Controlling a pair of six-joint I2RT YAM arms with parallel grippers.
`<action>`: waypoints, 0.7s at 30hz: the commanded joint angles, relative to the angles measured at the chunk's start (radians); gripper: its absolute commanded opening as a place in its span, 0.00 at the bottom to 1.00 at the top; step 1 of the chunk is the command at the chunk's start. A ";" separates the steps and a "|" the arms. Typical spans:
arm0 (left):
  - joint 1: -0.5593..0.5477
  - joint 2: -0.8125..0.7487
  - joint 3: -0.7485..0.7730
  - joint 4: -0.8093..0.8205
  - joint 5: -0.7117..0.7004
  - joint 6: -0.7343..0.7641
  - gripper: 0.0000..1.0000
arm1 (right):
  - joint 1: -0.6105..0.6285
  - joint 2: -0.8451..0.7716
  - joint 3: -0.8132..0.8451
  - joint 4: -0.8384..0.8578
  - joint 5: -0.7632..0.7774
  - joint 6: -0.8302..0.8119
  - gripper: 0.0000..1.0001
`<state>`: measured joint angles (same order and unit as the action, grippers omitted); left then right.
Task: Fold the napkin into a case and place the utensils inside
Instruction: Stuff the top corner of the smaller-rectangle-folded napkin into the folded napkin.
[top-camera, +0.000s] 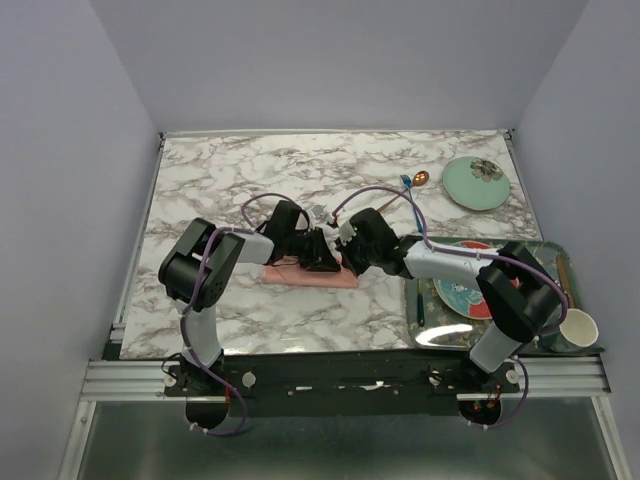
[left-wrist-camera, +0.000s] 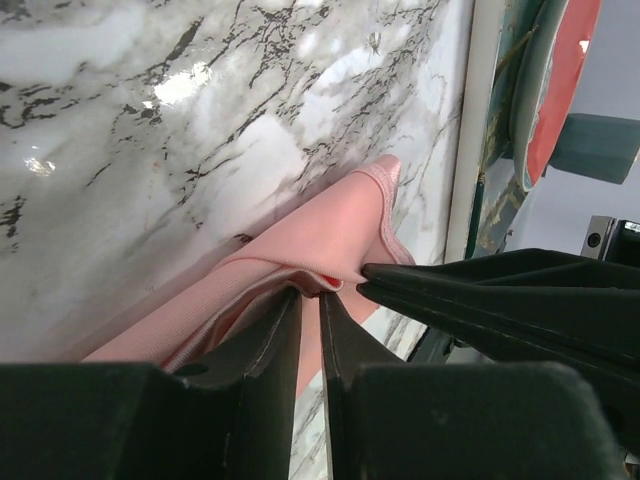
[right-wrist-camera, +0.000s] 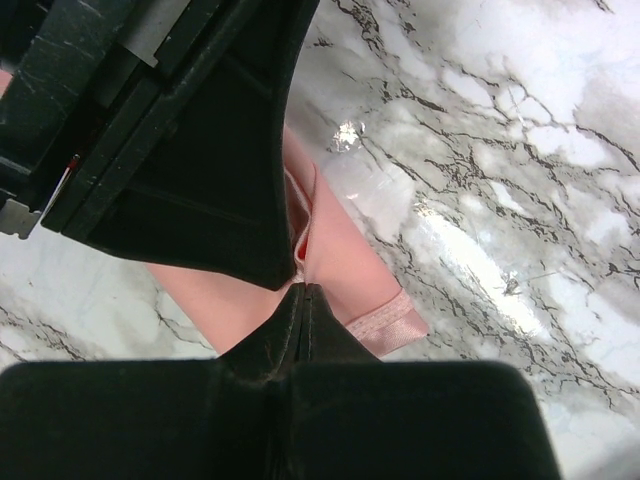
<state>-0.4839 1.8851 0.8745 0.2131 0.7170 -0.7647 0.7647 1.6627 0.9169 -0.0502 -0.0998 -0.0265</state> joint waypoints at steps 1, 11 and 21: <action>0.002 0.064 0.017 -0.026 -0.068 -0.021 0.19 | 0.001 0.023 -0.007 -0.028 0.035 0.000 0.03; 0.025 -0.026 0.001 0.012 -0.008 -0.042 0.33 | 0.001 0.106 0.025 -0.054 0.058 -0.033 0.03; 0.093 -0.162 -0.065 -0.060 0.006 -0.031 0.30 | -0.005 0.065 0.068 -0.102 0.094 -0.001 0.03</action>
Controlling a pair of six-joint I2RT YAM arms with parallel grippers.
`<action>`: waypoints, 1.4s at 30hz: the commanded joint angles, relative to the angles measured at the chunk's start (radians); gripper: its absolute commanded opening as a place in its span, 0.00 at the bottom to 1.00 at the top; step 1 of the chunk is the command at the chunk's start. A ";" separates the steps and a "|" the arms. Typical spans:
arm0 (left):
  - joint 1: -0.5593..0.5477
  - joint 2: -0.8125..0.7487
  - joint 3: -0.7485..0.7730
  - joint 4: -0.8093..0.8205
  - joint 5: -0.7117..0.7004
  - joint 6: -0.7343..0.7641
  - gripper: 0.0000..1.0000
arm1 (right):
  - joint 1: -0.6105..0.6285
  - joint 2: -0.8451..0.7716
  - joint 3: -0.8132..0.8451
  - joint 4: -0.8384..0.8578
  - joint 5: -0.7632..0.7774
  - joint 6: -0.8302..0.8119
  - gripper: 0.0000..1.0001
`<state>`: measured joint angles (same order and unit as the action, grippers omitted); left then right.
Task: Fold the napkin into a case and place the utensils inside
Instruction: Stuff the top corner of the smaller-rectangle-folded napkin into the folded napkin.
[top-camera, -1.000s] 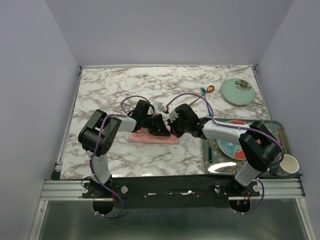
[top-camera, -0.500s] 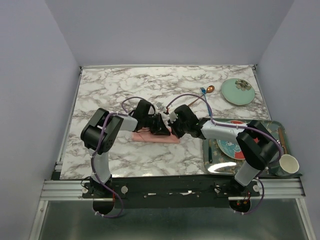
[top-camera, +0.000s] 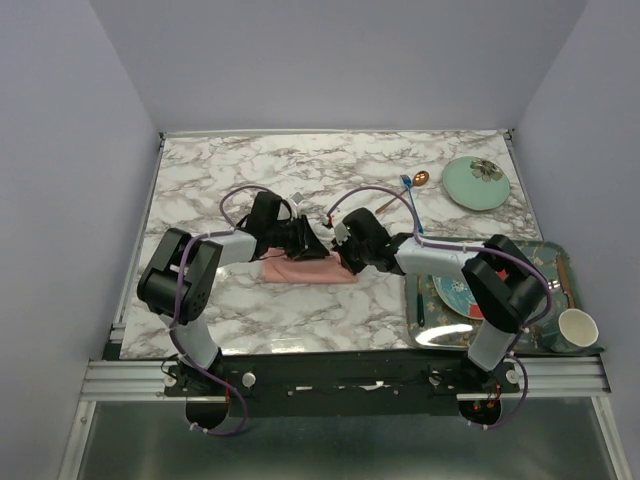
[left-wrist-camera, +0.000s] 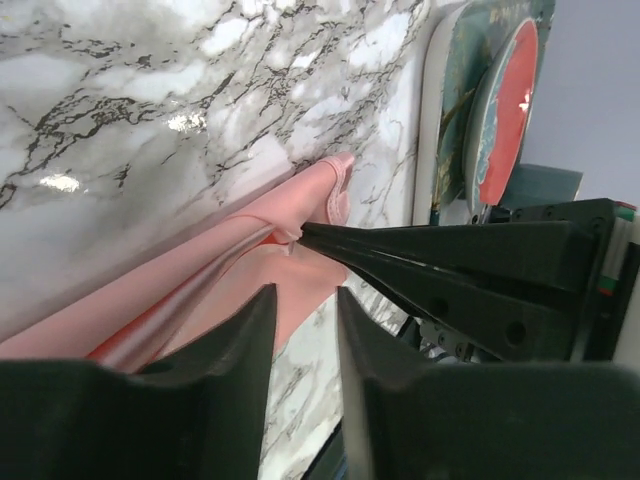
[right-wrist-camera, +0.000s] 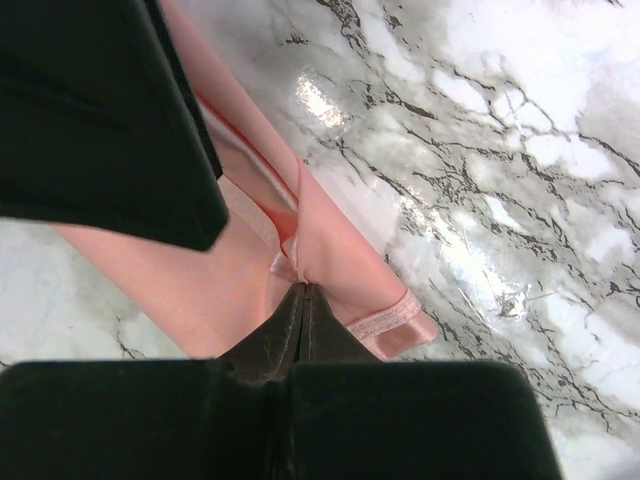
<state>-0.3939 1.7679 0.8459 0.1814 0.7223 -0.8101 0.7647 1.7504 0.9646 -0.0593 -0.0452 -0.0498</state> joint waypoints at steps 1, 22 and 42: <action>0.003 -0.051 -0.041 -0.016 0.014 0.011 0.26 | -0.008 -0.034 0.020 -0.100 0.039 0.030 0.03; -0.091 0.116 -0.047 0.236 0.012 -0.169 0.00 | -0.061 -0.069 0.036 -0.143 -0.041 0.177 0.02; -0.100 0.140 -0.050 0.392 0.068 -0.270 0.00 | -0.122 -0.045 0.052 -0.159 -0.131 0.254 0.01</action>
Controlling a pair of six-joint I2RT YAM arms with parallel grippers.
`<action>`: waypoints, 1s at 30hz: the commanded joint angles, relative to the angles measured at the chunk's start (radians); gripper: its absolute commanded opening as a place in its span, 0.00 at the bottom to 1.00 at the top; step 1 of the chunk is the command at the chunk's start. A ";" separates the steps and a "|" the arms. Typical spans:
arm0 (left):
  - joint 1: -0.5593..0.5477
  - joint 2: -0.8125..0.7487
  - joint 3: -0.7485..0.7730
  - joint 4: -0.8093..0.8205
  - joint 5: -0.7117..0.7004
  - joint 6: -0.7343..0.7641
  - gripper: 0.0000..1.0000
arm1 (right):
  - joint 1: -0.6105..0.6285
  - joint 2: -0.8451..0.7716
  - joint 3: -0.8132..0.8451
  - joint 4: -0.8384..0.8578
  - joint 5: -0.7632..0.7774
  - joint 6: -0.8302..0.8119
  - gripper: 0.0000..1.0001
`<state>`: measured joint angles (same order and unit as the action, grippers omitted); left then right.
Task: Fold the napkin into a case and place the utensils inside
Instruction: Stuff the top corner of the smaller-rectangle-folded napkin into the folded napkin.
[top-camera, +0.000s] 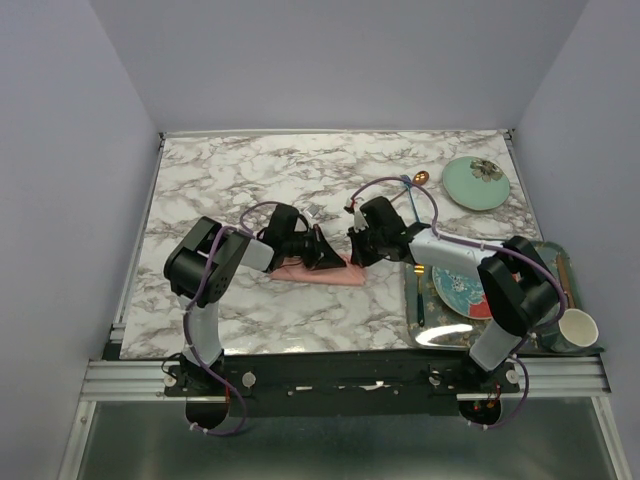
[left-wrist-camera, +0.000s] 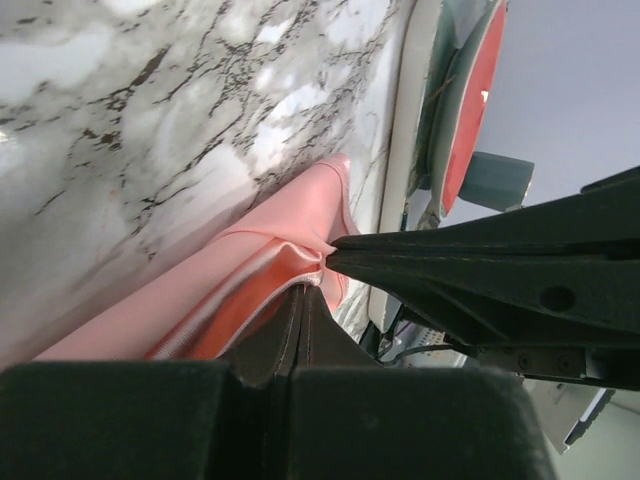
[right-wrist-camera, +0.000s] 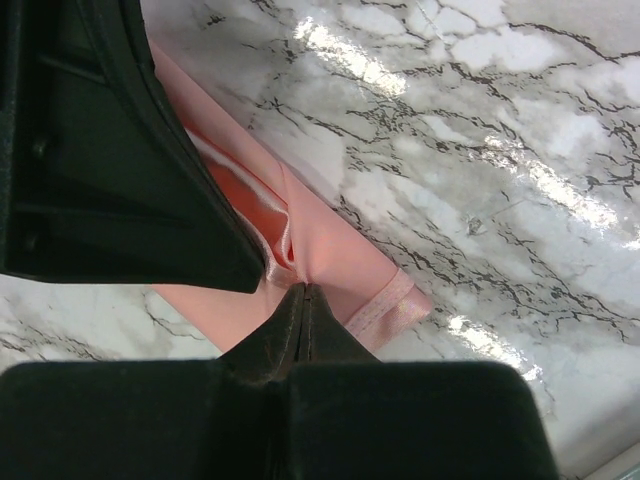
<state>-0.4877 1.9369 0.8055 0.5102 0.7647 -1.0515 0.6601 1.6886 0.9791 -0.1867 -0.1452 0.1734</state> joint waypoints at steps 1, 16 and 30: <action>-0.008 -0.015 -0.003 0.063 0.024 -0.031 0.00 | -0.019 0.020 0.039 -0.031 -0.037 0.032 0.01; 0.001 0.068 0.018 -0.059 -0.039 -0.015 0.00 | -0.042 0.025 0.041 -0.036 -0.048 0.026 0.01; -0.005 0.016 -0.012 0.231 0.068 -0.130 0.00 | -0.047 0.037 0.047 -0.036 -0.063 0.023 0.01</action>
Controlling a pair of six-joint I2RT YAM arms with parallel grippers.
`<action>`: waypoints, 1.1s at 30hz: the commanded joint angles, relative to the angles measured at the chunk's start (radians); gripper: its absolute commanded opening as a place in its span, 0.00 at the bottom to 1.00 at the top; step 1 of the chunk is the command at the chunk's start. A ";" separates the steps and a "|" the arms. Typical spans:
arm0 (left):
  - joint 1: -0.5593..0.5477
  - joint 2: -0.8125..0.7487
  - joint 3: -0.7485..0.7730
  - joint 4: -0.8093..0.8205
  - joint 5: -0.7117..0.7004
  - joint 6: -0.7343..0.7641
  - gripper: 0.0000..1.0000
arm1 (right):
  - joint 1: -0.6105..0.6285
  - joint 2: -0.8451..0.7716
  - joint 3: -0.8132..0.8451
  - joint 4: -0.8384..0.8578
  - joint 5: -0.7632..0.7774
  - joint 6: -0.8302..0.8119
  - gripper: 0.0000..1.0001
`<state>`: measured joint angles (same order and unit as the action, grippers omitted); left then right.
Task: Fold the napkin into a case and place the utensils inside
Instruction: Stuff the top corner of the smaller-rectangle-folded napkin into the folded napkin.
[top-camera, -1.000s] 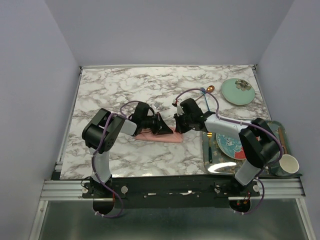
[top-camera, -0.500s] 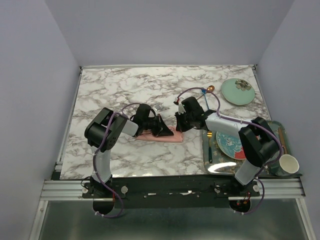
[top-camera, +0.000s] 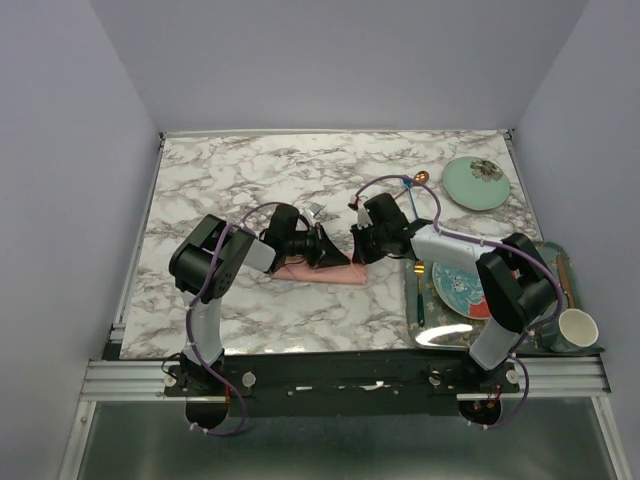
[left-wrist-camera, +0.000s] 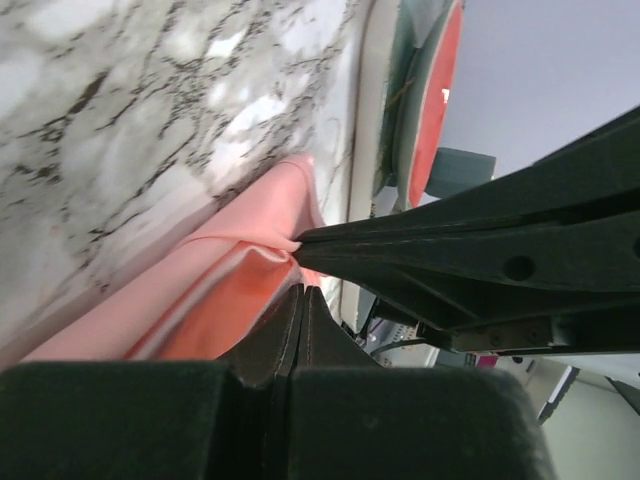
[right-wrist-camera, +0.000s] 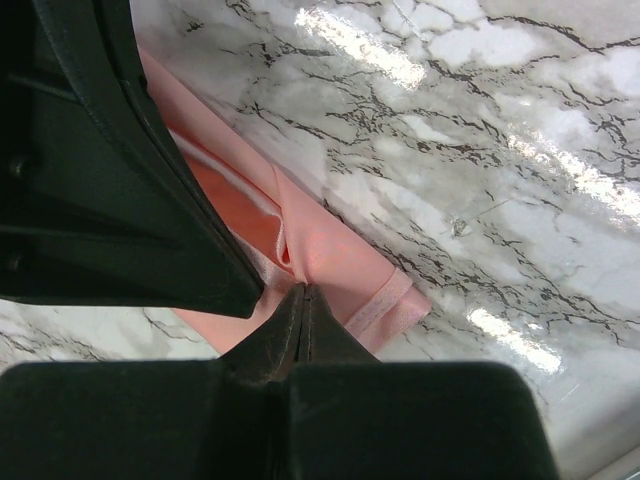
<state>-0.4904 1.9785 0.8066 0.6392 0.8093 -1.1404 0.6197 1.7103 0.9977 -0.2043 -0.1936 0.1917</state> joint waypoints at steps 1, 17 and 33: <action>-0.004 -0.011 -0.012 0.100 0.018 -0.044 0.00 | -0.008 0.015 0.028 -0.017 -0.015 0.005 0.01; -0.016 0.115 0.069 -0.104 -0.120 0.019 0.00 | -0.017 0.022 0.044 -0.033 -0.030 0.006 0.01; 0.078 -0.142 0.028 -0.117 -0.006 0.115 0.44 | -0.021 0.109 0.074 -0.075 -0.032 -0.021 0.03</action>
<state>-0.4664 1.9785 0.8585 0.5732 0.7746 -1.1168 0.5961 1.7855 1.0485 -0.2325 -0.2306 0.1856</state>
